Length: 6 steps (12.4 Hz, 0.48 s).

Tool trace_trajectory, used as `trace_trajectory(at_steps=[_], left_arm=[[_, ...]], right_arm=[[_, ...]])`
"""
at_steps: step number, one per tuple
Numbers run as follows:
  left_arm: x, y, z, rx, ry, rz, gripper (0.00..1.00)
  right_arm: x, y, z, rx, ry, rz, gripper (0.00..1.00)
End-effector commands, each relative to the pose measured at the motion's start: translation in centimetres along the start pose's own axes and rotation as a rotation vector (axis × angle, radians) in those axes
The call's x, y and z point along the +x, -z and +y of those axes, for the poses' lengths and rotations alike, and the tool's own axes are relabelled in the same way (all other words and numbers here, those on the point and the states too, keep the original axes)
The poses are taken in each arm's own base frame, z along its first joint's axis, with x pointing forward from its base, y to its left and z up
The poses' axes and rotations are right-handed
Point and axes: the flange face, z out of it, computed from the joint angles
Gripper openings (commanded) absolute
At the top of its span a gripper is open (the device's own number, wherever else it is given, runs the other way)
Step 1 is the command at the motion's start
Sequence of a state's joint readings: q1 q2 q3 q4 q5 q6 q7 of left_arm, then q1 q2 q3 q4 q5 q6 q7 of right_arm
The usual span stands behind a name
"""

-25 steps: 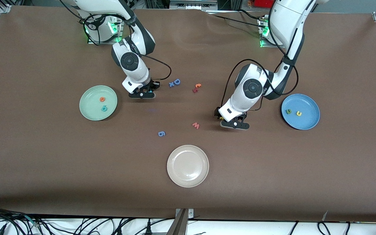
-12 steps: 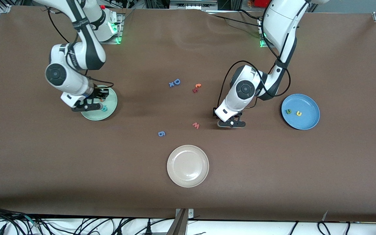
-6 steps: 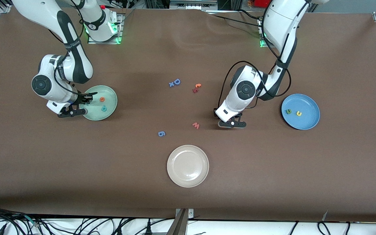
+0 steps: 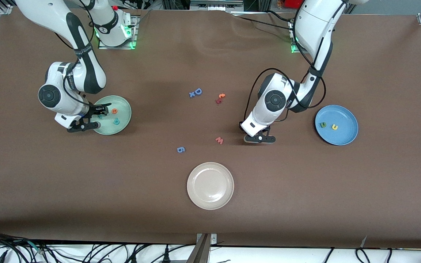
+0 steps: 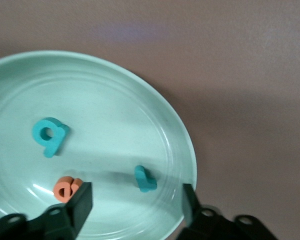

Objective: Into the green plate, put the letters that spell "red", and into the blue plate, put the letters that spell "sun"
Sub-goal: 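Place teal on the green plate with the right gripper while the left gripper lifts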

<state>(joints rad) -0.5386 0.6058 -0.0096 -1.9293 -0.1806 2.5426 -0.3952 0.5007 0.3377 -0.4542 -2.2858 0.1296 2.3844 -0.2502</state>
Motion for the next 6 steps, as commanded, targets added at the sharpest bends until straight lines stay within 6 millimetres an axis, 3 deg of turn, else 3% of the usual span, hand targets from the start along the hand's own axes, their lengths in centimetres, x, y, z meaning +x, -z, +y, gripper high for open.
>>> trace_trajectory(at_steps=[1,4,6], left_arm=[[0.2,-0.6,-0.3,0.000,-0.033,-0.007,0.15],[2.7,2.0,-4.1,0.026,-0.130,0.003,0.12],[4.5,4.8,-8.3,0.035,-0.210,-0.008,0.12]], right_arm=[[1.7,5.0,-3.8,0.037,-0.033,-0.012,0.92],[5.0,14.0,-6.7,0.041,-0.069,-0.098,0.92],[6.2,18.0,-8.1,0.021,-0.060,-0.120,0.92]])
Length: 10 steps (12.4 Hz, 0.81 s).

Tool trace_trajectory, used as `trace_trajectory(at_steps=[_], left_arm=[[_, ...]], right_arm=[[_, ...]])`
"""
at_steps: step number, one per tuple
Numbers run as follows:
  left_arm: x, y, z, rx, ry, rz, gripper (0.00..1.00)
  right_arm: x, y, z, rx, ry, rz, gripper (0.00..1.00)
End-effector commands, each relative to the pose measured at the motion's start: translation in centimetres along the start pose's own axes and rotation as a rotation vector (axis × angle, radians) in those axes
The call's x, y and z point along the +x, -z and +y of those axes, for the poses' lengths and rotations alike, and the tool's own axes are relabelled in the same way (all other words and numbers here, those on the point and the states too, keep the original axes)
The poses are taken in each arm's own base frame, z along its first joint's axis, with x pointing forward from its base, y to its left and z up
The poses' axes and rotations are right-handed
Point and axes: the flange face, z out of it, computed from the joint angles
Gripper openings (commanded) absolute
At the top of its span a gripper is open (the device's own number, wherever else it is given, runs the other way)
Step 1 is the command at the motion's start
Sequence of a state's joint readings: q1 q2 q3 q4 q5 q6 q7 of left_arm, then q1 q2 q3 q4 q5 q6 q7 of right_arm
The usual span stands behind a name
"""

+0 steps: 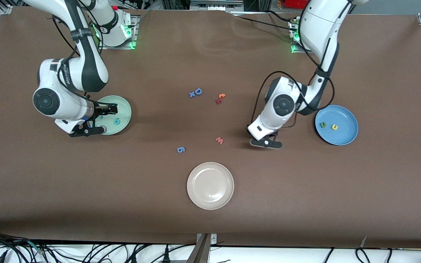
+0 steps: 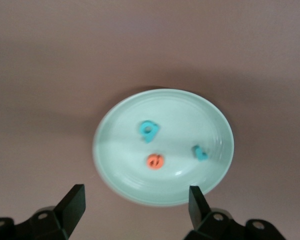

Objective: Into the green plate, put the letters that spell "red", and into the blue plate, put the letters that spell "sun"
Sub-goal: 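Carry the yellow letter to the blue plate while the right gripper returns to rest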

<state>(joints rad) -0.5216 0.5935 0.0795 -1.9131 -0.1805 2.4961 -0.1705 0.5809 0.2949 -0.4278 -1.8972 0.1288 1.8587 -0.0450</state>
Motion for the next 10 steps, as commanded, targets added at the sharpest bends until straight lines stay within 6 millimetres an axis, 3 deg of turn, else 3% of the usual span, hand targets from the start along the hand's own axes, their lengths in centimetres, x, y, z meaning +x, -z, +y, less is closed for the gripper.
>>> trace_trajectory(at_steps=[1,4,5,7,9,10], left_arm=[[1.3,4.2,-6.1,-0.002,-0.114,-0.024,0.12],[2.0,6.8,-14.3,0.008,-0.281,-0.032,0.13],[1.8,7.5,-17.2,0.005,-0.333,-0.040,0.14],[0.9,8.3,-21.8,-0.022,-0.426,-0.071,0.14],[-0.4,8.6,-24.9,-0.062,-0.505,-0.119,0.15],[-1.0,9.0,-26.4,-0.084,-0.524,-0.143,0.15]], right_arm=[[1.0,4.9,-1.6,-0.025,0.010,-0.015,0.92],[-0.2,13.0,-2.1,-0.020,0.028,-0.012,0.95],[-0.9,14.8,-2.3,-0.018,0.034,0.009,0.99],[-4.4,19.4,-1.6,0.028,0.051,0.078,1.00],[-6.8,20.7,-1.1,0.066,0.066,0.089,1.00],[-7.1,21.4,0.5,0.093,0.047,0.107,1.00]])
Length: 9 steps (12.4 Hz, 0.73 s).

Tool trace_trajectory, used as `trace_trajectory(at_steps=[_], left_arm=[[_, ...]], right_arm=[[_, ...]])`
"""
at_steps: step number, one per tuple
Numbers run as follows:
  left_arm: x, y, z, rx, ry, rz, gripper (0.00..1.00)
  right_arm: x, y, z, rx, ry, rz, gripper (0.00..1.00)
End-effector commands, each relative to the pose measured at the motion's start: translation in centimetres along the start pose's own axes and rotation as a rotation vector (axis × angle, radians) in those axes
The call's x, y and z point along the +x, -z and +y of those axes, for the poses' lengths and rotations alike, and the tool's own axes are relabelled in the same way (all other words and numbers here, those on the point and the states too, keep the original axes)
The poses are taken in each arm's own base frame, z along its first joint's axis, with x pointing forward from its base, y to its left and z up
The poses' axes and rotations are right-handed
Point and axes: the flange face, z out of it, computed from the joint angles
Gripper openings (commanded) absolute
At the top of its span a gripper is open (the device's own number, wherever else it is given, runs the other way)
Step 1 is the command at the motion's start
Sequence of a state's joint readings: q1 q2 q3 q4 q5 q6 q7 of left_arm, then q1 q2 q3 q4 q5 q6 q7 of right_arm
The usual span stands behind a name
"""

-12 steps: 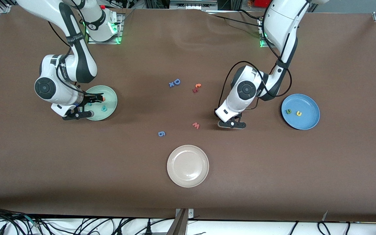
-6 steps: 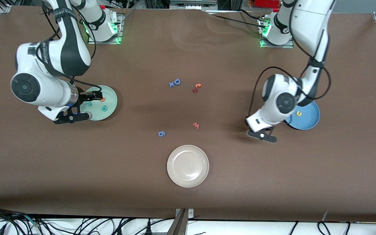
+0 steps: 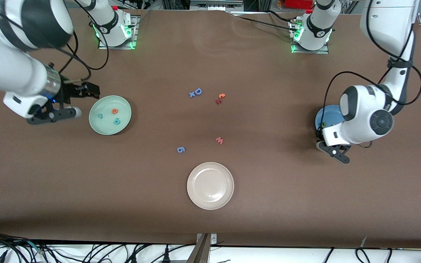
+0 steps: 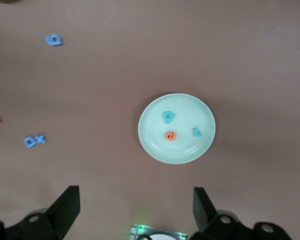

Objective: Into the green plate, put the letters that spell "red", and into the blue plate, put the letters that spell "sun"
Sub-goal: 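Carry the yellow letter to the blue plate while the right gripper returns to rest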

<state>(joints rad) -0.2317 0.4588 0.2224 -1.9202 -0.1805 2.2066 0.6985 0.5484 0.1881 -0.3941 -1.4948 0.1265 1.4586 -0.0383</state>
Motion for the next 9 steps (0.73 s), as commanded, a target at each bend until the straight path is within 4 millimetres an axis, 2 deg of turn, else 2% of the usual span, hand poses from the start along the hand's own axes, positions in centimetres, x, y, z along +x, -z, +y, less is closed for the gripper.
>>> trace_trajectory(at_steps=[1,2,4,5,6,7,8,9], left_arm=[[-3.7,0.8,-1.7,-0.078,-0.055,-0.040,0.16],[-4.7,0.6,-2.4,-0.101,-0.063,-0.058,0.17],[-7.0,-0.9,-3.6,-0.136,-0.059,-0.082,0.21],[-7.3,-1.7,-3.8,-0.146,-0.051,-0.093,0.36],[-7.5,-2.3,-3.9,-0.153,-0.047,-0.103,0.79],[-7.5,-2.4,-3.9,-0.152,-0.039,-0.104,1.00],[-7.5,-2.1,-3.9,-0.149,-0.024,-0.101,1.00],[-7.4,-1.6,-3.9,-0.144,-0.002,-0.094,1.00]], right_arm=[[-2.2,1.8,2.8,-0.004,-0.009,0.024,1.00],[-3.1,3.0,3.2,-0.116,0.001,0.046,1.00],[-5.4,6.0,4.2,-0.125,-0.022,0.123,1.00],[-5.2,6.7,6.1,-0.119,-0.046,0.187,1.00],[-5.7,5.9,7.8,-0.091,-0.075,0.196,1.00],[-6.7,4.8,8.9,-0.030,-0.106,0.182,1.00],[-7.9,4.6,10.2,-0.007,-0.131,0.182,1.00],[-8.1,4.7,10.7,-0.011,-0.142,0.183,1.00]])
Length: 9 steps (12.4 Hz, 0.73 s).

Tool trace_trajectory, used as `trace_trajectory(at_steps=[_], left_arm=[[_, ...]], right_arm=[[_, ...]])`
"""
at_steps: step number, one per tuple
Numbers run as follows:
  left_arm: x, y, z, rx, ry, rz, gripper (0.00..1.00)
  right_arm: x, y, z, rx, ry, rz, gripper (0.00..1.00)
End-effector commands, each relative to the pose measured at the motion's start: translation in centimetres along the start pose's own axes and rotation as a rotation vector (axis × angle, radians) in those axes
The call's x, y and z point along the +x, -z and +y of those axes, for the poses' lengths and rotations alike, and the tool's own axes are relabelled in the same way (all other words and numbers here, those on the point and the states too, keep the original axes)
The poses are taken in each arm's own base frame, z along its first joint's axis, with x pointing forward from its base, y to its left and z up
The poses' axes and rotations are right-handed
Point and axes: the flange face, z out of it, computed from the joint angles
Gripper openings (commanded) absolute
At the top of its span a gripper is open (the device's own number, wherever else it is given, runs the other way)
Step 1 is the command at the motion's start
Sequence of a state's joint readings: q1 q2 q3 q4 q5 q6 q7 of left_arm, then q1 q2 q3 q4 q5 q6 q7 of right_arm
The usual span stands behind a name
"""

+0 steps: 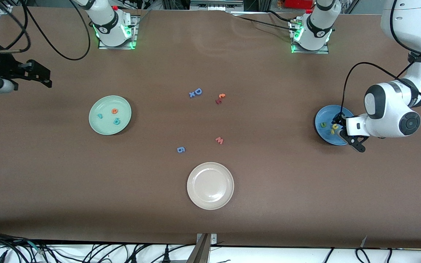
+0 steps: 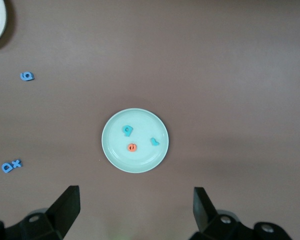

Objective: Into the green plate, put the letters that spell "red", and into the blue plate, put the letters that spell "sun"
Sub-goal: 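Open the left gripper to drop the yellow letter on the blue plate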

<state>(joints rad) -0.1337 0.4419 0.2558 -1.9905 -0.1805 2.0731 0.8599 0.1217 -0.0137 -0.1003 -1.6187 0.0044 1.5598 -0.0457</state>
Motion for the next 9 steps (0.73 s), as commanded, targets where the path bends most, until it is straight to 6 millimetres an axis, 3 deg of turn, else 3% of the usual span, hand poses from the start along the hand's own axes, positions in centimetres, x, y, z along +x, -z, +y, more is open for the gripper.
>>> trace_trajectory(at_steps=[1,2,3,6,9], left_arm=[[0.2,2.7,0.7,0.010,0.054,0.050,1.00],[0.3,5.1,1.5,0.021,0.078,0.075,1.00],[0.2,7.8,2.4,0.021,0.092,0.094,1.00],[-0.1,18.5,5.6,0.132,0.095,0.157,1.00],[-0.6,26.1,9.6,0.233,0.034,0.267,1.00]], right_arm=[[-1.8,-0.2,1.5,0.025,-0.033,0.013,1.00],[-1.8,-0.3,2.5,0.023,-0.046,0.012,1.00],[-1.4,-0.2,2.1,0.008,-0.038,0.014,1.00],[-1.1,0.9,1.0,-0.066,-0.014,0.036,1.00],[-1.2,0.8,1.7,-0.029,-0.040,0.035,1.00]])
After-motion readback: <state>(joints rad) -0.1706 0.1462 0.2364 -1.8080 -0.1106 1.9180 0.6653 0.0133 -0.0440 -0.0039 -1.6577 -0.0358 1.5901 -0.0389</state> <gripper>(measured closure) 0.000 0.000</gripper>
